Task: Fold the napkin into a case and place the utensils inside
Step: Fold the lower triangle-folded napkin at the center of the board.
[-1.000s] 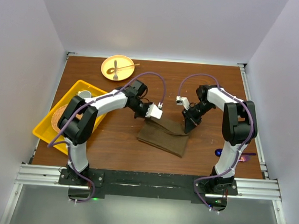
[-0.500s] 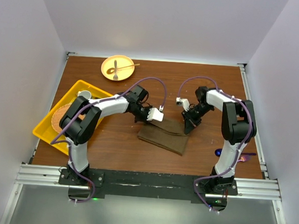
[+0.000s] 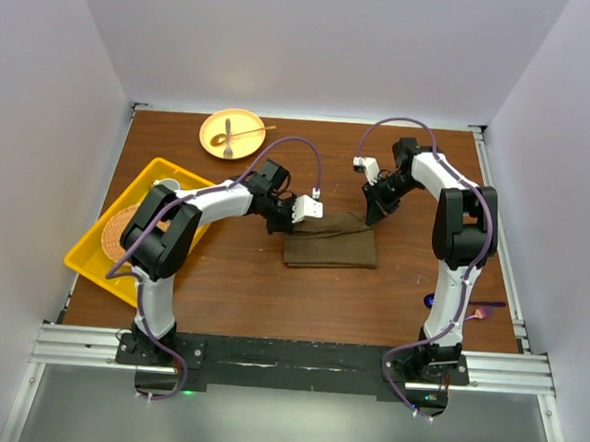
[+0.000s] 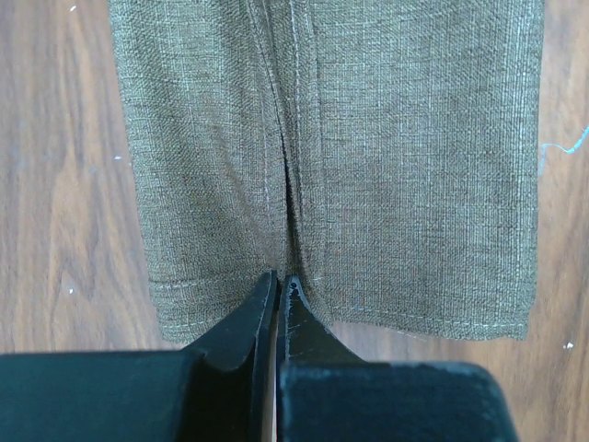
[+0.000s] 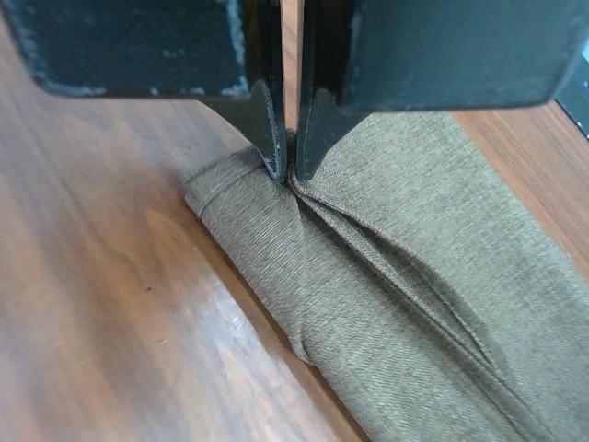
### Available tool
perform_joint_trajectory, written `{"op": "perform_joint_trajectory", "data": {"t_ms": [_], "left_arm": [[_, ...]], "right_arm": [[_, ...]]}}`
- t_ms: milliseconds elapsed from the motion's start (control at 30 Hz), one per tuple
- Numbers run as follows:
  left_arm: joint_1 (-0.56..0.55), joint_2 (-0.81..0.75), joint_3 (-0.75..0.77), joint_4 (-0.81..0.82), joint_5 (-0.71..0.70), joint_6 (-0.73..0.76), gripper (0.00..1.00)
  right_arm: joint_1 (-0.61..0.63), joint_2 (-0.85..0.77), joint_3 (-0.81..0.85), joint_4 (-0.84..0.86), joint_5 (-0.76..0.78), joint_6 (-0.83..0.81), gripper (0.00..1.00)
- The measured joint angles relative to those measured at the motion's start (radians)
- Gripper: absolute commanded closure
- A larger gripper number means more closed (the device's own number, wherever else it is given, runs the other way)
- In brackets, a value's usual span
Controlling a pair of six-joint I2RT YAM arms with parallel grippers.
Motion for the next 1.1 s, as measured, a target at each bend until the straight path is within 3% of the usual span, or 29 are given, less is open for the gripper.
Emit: {"op": "perform_joint_trajectory", "data": {"t_ms": [200, 400, 600, 867, 933, 1100], "left_arm": [[0.005, 0.008, 0.011, -0.002, -0.008, -0.053, 1.0], [0.01, 0.011, 0.014, -0.004, -0.008, -0.083, 1.0], [0.011, 0.02, 0.026, -0.012, -0.011, -0.105, 0.99], [0.046, 0.009, 0.018, -0.012, 0.044, -0.096, 0.83], [0.075, -0.005, 0.015, -0.024, 0.074, -0.081, 0.74], [0.153, -0.075, 0.014, -0.056, 0.136, -0.016, 0.68]], "right_arm": [[0.005, -0.04, 0.003, -0.045, -0.021, -0.012, 1.0], [0.033, -0.158, -0.159, -0.031, -0.025, -0.011, 1.0], [0.051, -0.103, -0.24, 0.029, -0.011, 0.037, 1.0], [0.049, -0.088, -0.228, 0.028, -0.011, 0.087, 1.0], [0.049, -0.082, -0.219, 0.021, -0.008, 0.086, 1.0], [0.052, -0.037, -0.159, -0.037, 0.002, 0.078, 1.0]]}}
